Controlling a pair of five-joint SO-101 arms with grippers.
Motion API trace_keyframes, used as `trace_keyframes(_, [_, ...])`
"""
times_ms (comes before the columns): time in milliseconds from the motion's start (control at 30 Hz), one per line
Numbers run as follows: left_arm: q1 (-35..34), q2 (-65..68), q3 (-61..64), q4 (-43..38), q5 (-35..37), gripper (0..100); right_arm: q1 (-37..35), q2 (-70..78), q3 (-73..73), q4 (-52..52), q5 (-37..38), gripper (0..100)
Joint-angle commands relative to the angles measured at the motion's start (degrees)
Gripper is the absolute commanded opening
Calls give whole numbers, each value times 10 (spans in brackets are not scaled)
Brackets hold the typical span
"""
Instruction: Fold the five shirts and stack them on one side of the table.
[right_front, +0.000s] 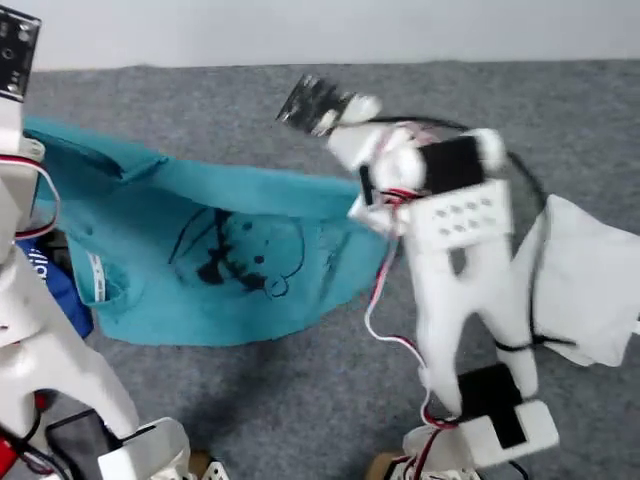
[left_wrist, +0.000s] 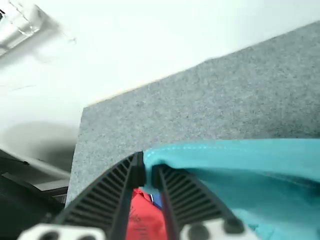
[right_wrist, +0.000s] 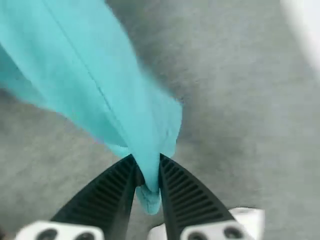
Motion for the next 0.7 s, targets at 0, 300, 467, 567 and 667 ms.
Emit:
trace_keyframes(0, [13,-3,-4,16,6,5,-31,25,63,7,2,15])
trace_keyframes(300, [41,-9,120,17,-39,5,-79,129,103,-63,5,26])
trace_keyframes(467, [40,-8,133,17,-40,5,-83,121,95,-58,22,13])
trace_keyframes(567, [40,-8,139,17,-40,5,-83,96,86,-61,22,29])
trace_keyframes(667, [43,-8,139,17,-40,5,-81,98,89,-62,22,71])
